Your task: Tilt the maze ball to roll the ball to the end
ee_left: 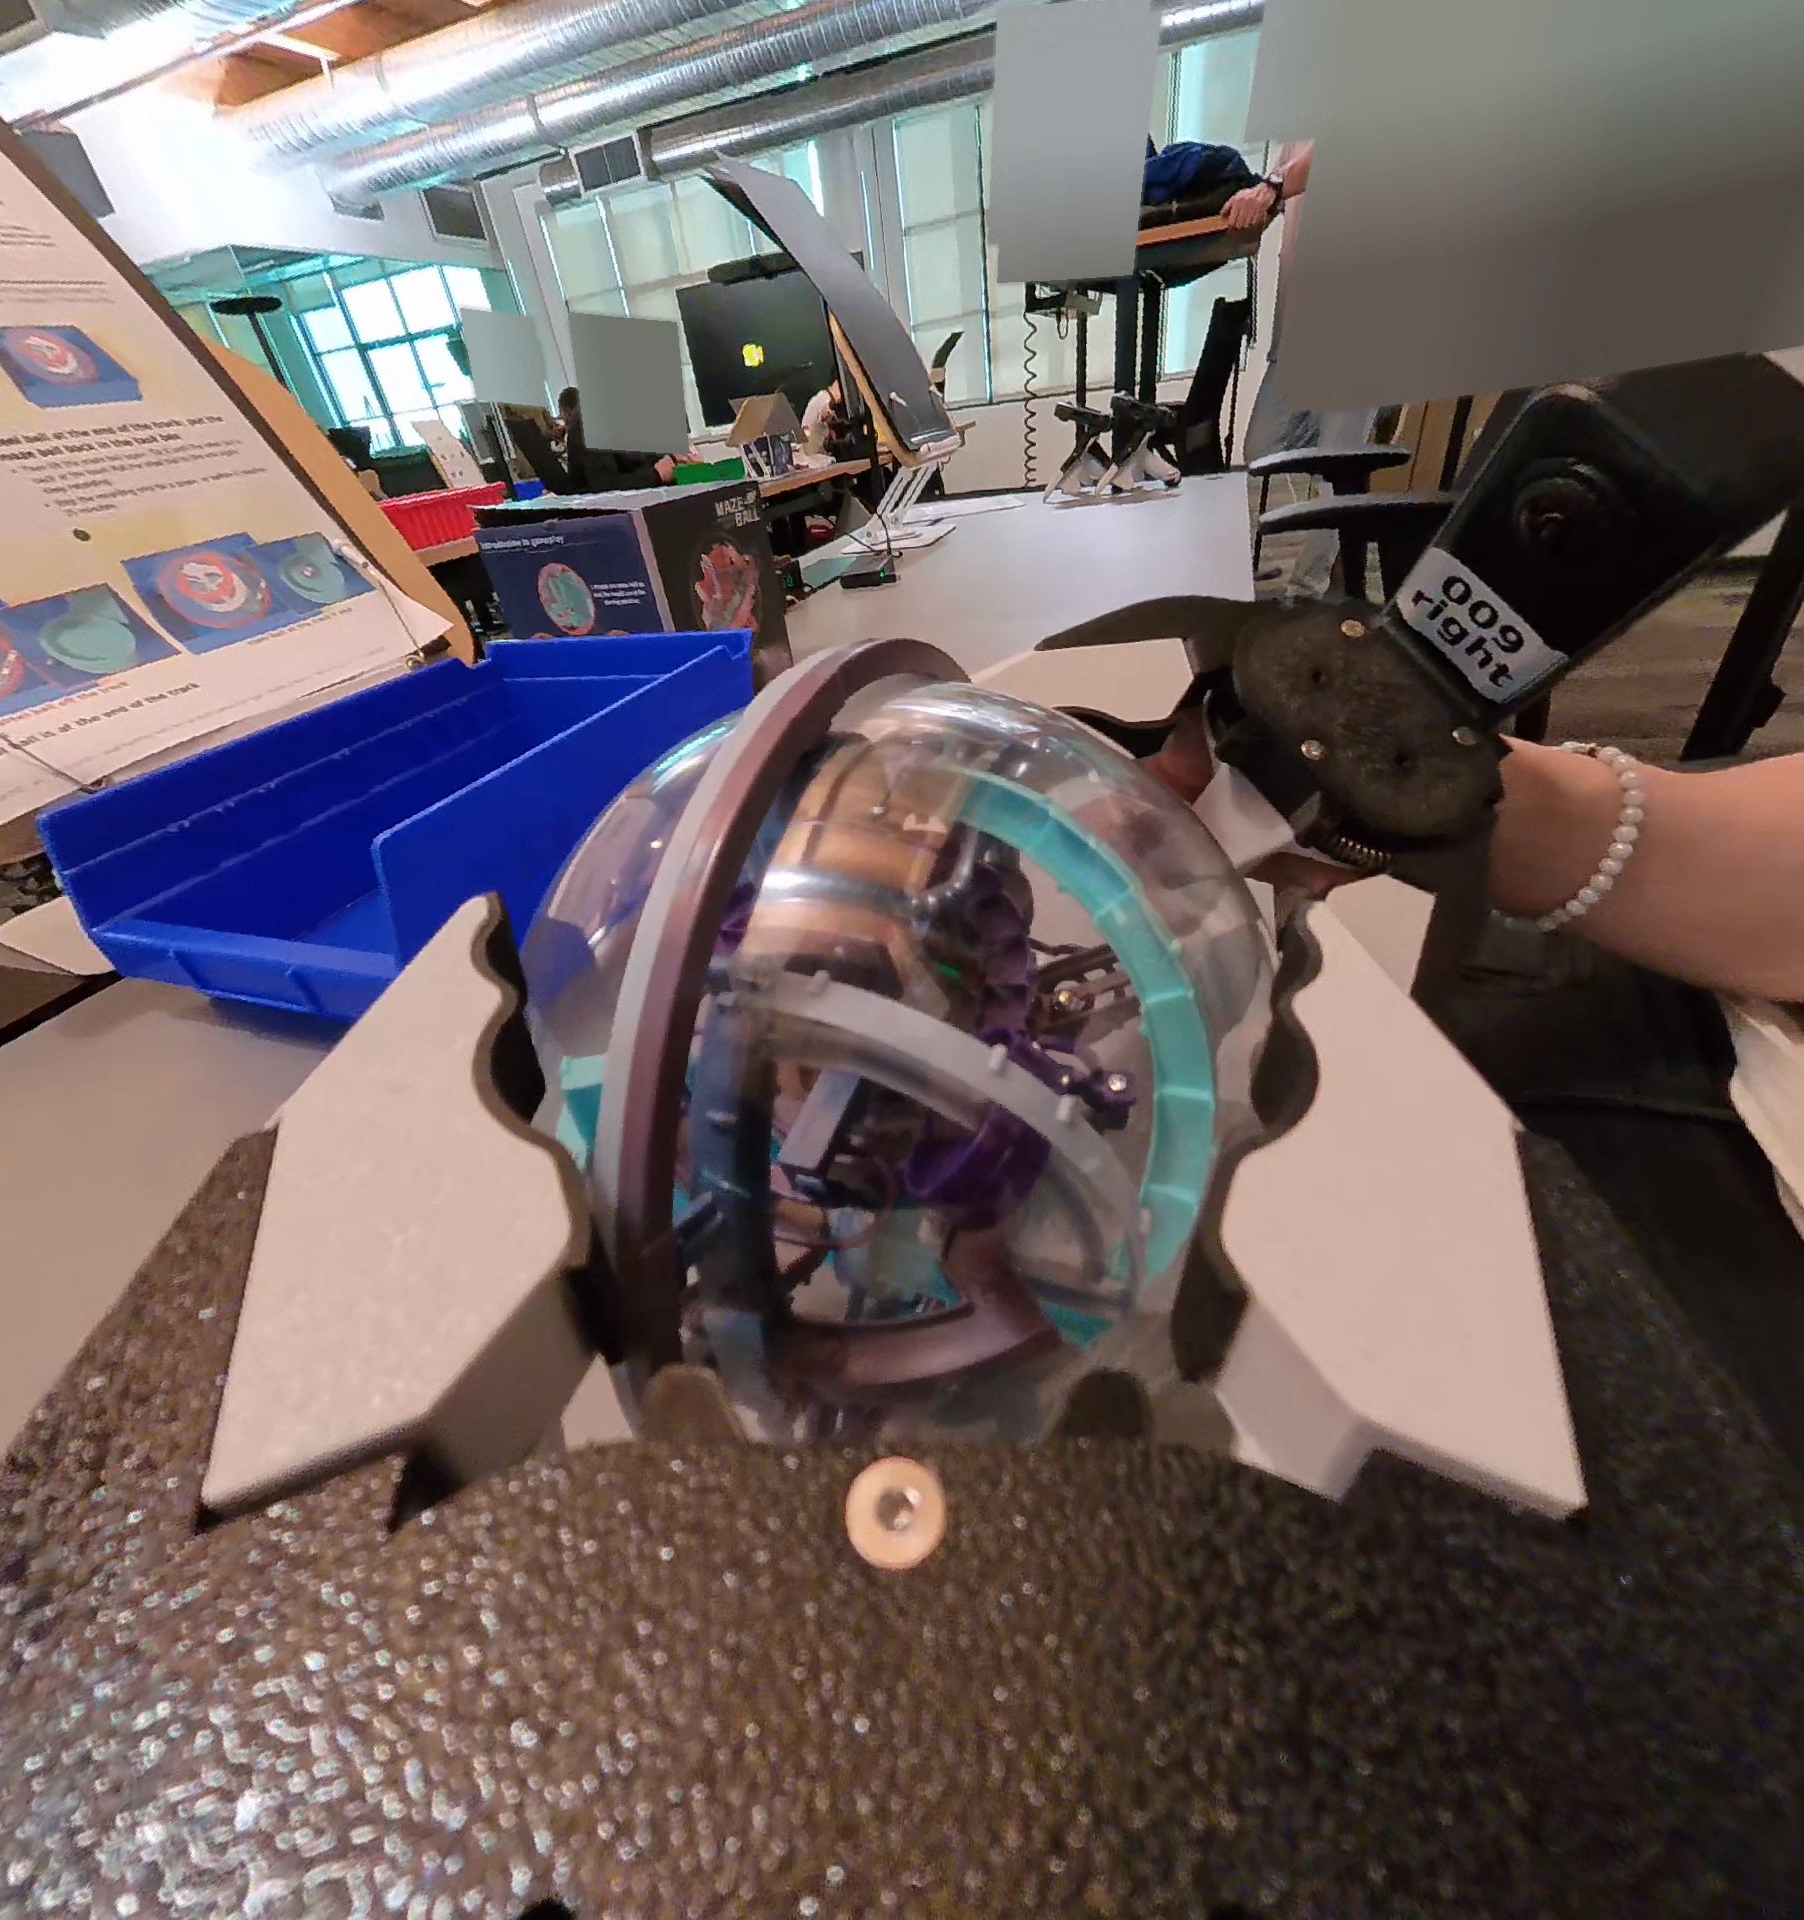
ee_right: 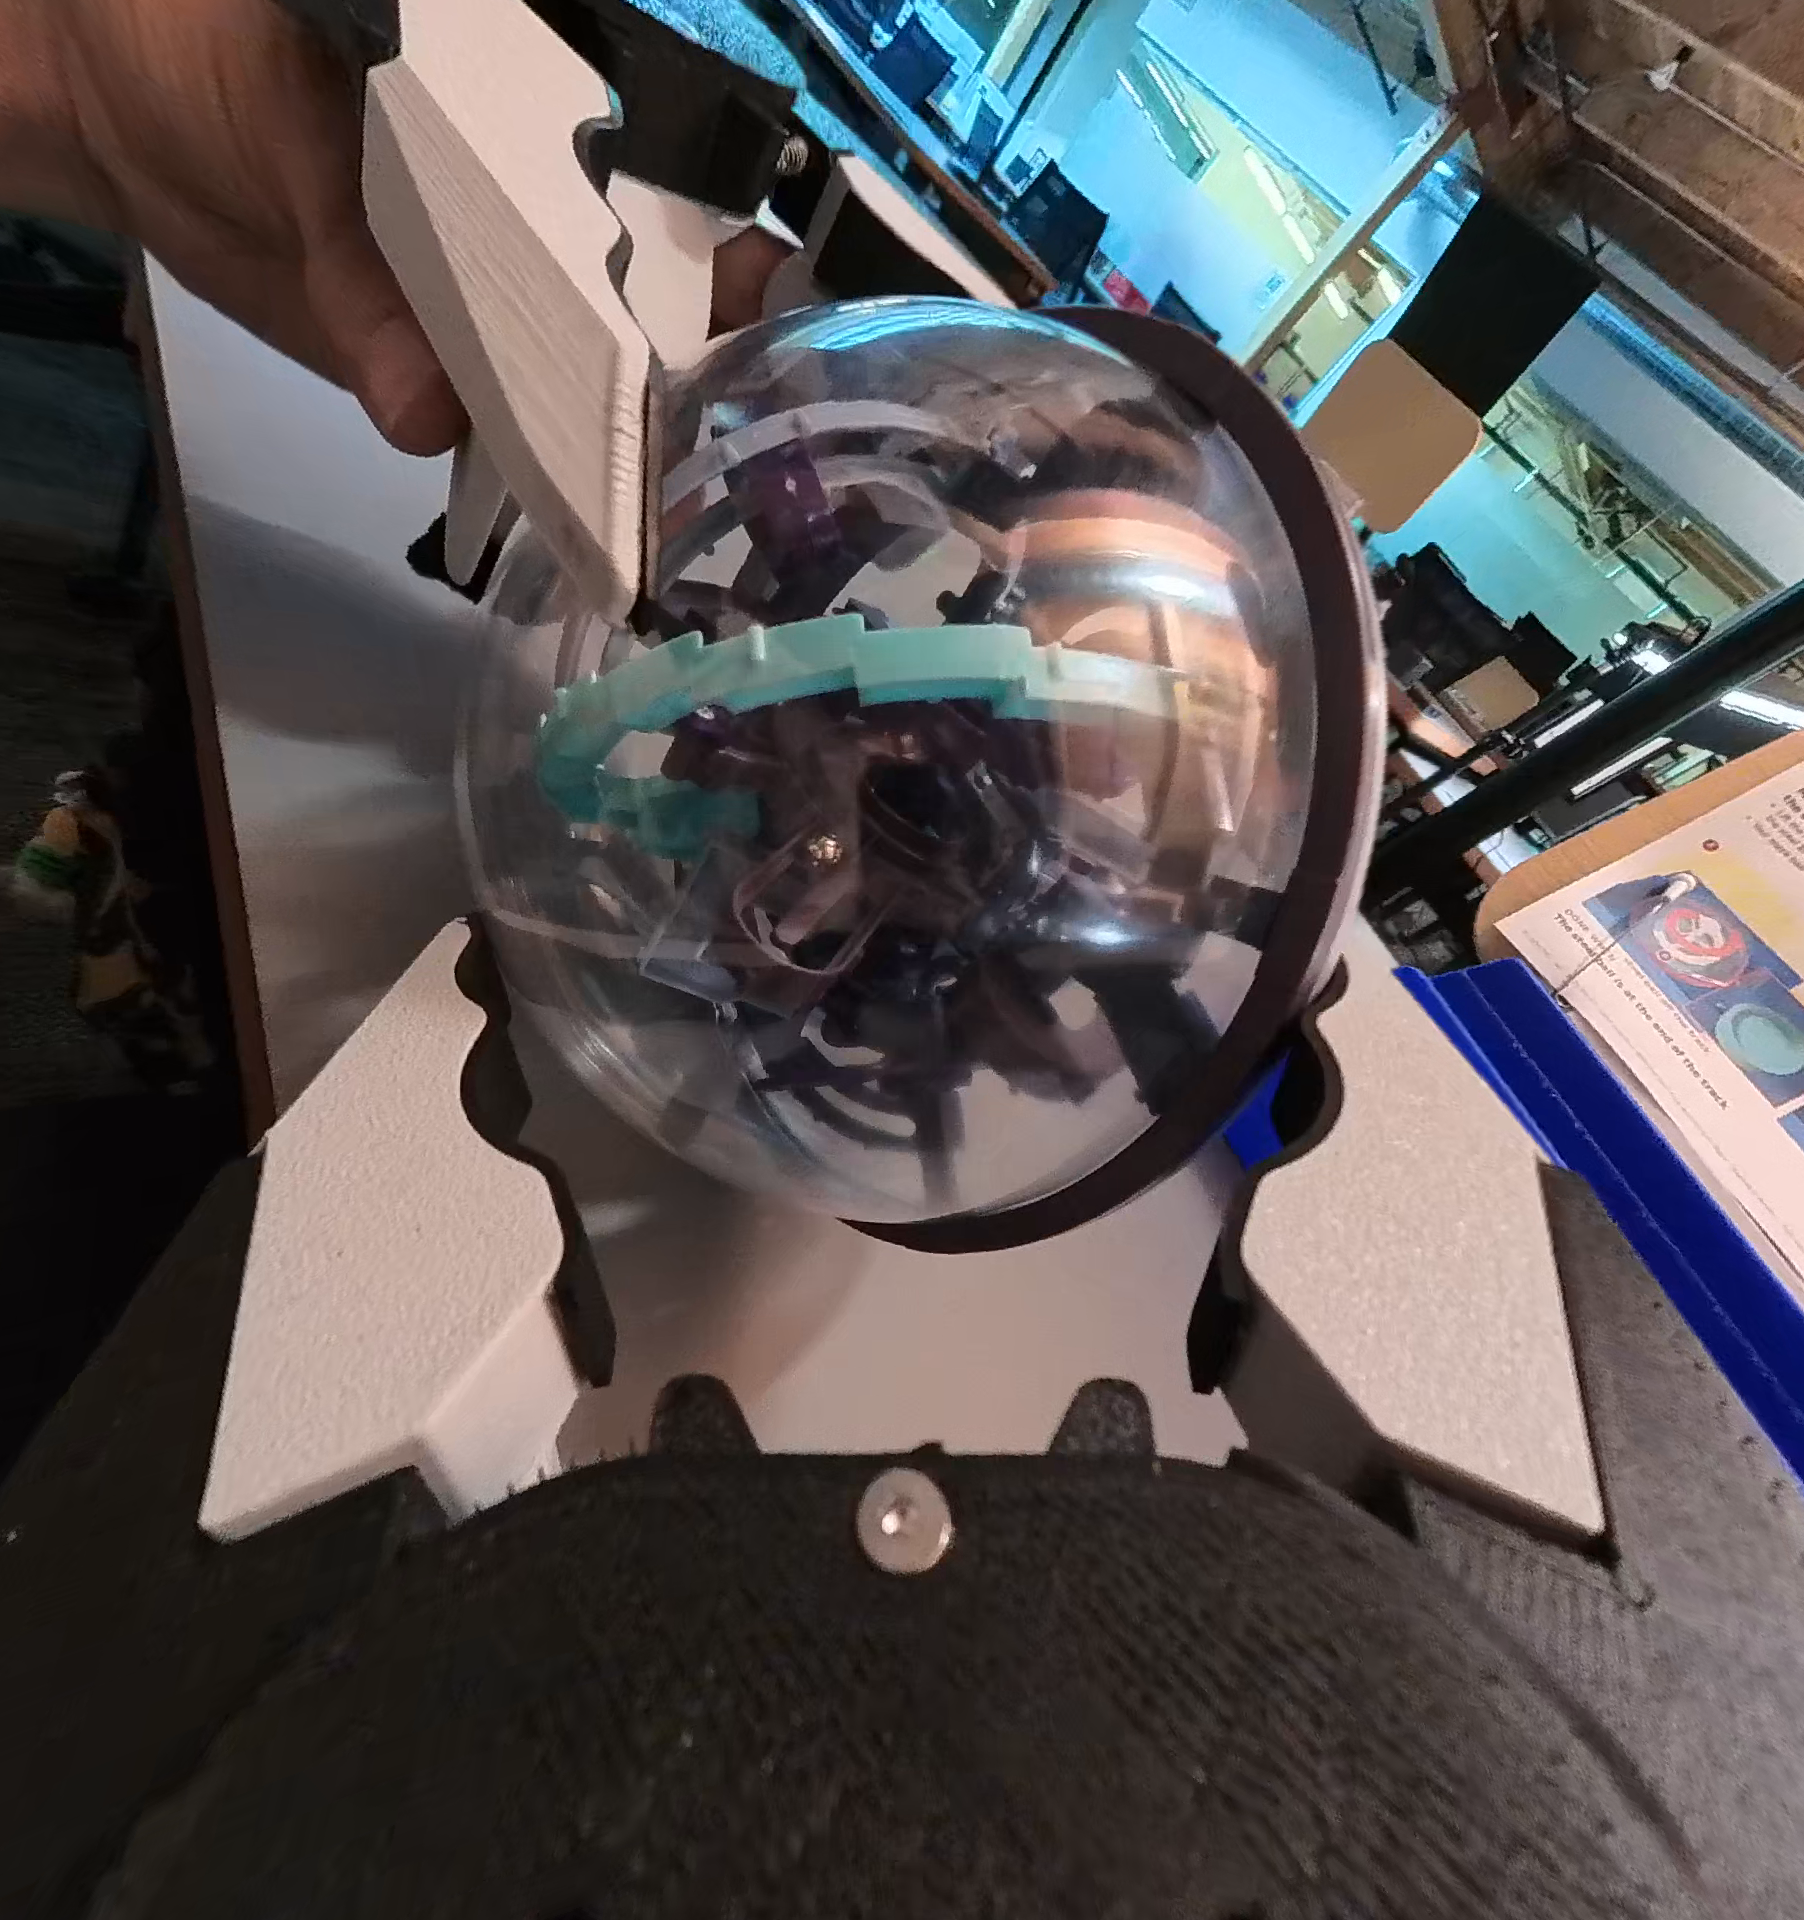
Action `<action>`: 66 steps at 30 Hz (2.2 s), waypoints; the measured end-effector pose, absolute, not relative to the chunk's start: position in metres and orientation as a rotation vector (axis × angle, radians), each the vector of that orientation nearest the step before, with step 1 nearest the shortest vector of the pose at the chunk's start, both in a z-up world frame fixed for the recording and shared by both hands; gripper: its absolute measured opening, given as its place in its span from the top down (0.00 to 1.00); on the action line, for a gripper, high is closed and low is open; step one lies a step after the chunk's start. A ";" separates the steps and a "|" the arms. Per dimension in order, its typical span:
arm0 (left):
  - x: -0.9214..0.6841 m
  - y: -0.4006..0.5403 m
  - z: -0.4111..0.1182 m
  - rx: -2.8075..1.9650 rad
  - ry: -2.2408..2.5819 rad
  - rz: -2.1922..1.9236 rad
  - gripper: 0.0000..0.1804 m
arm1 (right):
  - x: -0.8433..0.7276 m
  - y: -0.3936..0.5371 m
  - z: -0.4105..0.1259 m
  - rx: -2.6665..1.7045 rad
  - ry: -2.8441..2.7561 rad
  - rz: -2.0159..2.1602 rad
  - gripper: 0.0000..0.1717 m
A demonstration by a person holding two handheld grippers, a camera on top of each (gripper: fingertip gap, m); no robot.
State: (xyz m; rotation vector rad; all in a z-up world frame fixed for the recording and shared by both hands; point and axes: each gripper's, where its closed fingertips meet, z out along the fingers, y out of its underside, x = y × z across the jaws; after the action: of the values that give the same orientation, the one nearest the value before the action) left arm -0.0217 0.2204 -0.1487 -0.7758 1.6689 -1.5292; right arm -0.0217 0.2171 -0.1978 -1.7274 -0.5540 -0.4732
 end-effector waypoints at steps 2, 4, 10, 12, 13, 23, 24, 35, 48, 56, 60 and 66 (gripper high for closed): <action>-0.021 0.222 -0.148 -0.796 1.655 -1.547 0.24 | -0.021 0.218 -0.197 -1.738 -0.555 -0.457 0.15; -0.020 0.225 -0.148 -0.834 1.636 -1.583 0.24 | -0.022 0.218 -0.196 -1.741 -0.554 -0.432 0.16; -0.018 0.232 -0.148 -0.911 1.584 -1.657 0.25 | -0.022 0.220 -0.194 -1.738 -0.541 -0.382 0.17; -0.017 0.233 -0.149 -0.921 1.575 -1.670 0.25 | -0.022 0.220 -0.193 -1.733 -0.535 -0.369 0.17; -0.018 0.233 -0.149 -0.931 1.571 -1.685 0.25 | -0.023 0.219 -0.193 -1.728 -0.530 -0.355 0.17; -0.016 0.234 -0.150 -1.006 1.563 -1.731 0.25 | -0.023 0.217 -0.191 -1.713 -0.490 -0.300 0.18; -0.016 0.234 -0.150 -1.013 1.564 -1.729 0.25 | -0.023 0.217 -0.191 -1.711 -0.487 -0.299 0.18; -0.012 0.238 -0.156 -1.219 1.556 -1.784 0.26 | -0.022 0.218 -0.196 -1.697 -0.432 -0.269 0.15; -0.011 0.242 -0.160 -1.300 1.564 -1.745 0.26 | -0.018 0.215 -0.196 -1.719 -0.383 -0.270 0.16; -0.012 0.248 -0.164 -1.429 1.508 -1.808 0.26 | -0.020 0.222 -0.195 -1.716 -0.383 -0.341 0.12; -0.012 0.248 -0.165 -1.478 1.484 -1.863 0.26 | -0.021 0.223 -0.194 -1.715 -0.390 -0.342 0.10; -0.017 0.242 -0.167 -1.389 1.580 -1.807 0.27 | -0.017 0.218 -0.196 -1.730 -0.459 -0.399 0.10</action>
State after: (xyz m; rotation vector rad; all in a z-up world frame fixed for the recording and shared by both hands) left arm -0.0167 0.2418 -0.1669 -1.3887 1.5804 -1.8074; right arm -0.0172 0.2178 -0.1963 -1.7299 -0.4593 -0.3992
